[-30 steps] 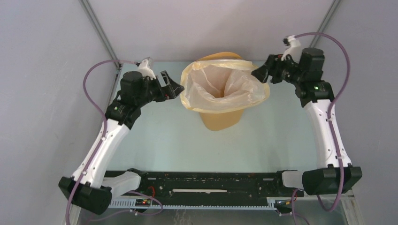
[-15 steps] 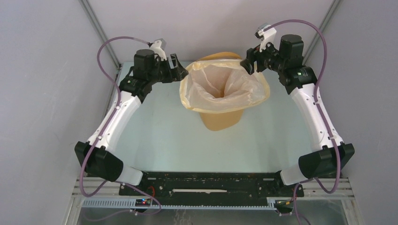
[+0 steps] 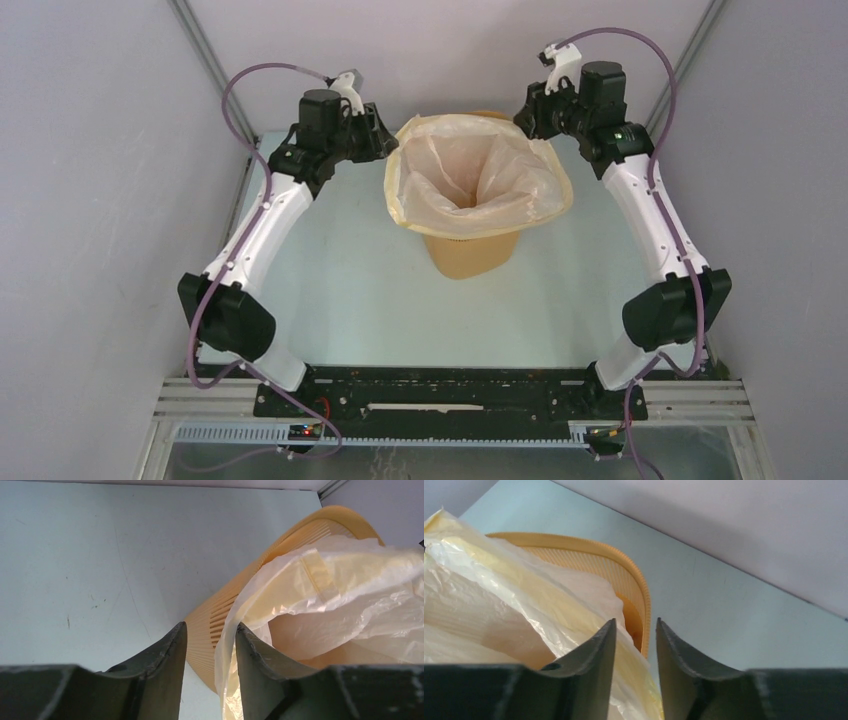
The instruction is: Put the trash bags into the trash bin
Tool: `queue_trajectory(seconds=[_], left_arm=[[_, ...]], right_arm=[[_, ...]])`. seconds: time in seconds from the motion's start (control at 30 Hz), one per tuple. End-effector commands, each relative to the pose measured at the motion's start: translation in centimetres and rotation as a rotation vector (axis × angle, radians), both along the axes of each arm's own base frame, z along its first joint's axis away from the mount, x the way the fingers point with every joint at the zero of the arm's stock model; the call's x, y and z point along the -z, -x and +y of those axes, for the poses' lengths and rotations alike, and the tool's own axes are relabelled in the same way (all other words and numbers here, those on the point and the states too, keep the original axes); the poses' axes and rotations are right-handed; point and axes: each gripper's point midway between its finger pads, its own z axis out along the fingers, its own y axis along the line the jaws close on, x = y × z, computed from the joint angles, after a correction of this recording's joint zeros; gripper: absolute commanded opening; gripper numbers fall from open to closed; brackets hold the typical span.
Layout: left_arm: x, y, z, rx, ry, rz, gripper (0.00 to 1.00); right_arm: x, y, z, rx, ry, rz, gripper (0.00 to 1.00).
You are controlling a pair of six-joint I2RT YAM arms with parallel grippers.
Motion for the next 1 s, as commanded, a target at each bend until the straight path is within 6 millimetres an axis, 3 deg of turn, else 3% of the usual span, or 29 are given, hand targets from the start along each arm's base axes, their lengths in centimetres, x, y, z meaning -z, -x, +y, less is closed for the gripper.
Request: queue_trajectory(seconds=[0.0, 0.1, 0.17, 0.27, 0.33, 0.53, 0.7, 0.83, 0.97], left_arm=[[-2.5, -1.2, -0.1, -0.008, 0.043, -0.046, 0.45], [-2.4, -1.0, -0.3, 0.001, 0.05, -0.027, 0.47], [-2.7, -0.7, -0.3, 0.002, 0.062, -0.023, 0.51], [-3.3, -0.1, -0.3, 0.007, 0.075, -0.022, 0.58], [-3.6, 0.4, -0.3, 0.017, 0.079, -0.019, 0.61], [-3.1, 1.4, -0.1, 0.042, 0.059, 0.002, 0.67], [-2.0, 1.6, 0.2, 0.042, 0.036, 0.02, 0.69], [-2.0, 1.3, 0.5, 0.028, 0.049, 0.025, 0.65], [-1.9, 0.5, 0.6, 0.018, 0.095, 0.042, 0.52]], right_arm=[[-4.3, -0.1, -0.7, 0.055, -0.072, -0.016, 0.57], [-7.0, 2.2, -0.8, 0.062, -0.133, 0.012, 0.64], [-8.0, 4.3, 0.2, -0.005, -0.179, 0.012, 0.67], [-5.7, 7.2, 1.9, -0.134, -0.079, -0.019, 0.69], [-4.5, 8.0, 2.0, -0.169, 0.021, -0.082, 0.73], [-3.7, 6.5, 1.2, -0.155, 0.175, -0.112, 0.7], [-2.2, 4.6, 1.9, -0.15, 0.272, -0.099, 0.68], [-2.3, 3.0, 2.3, -0.111, 0.251, -0.088, 0.52], [-3.2, 1.8, 2.8, -0.076, 0.185, -0.093, 0.38]])
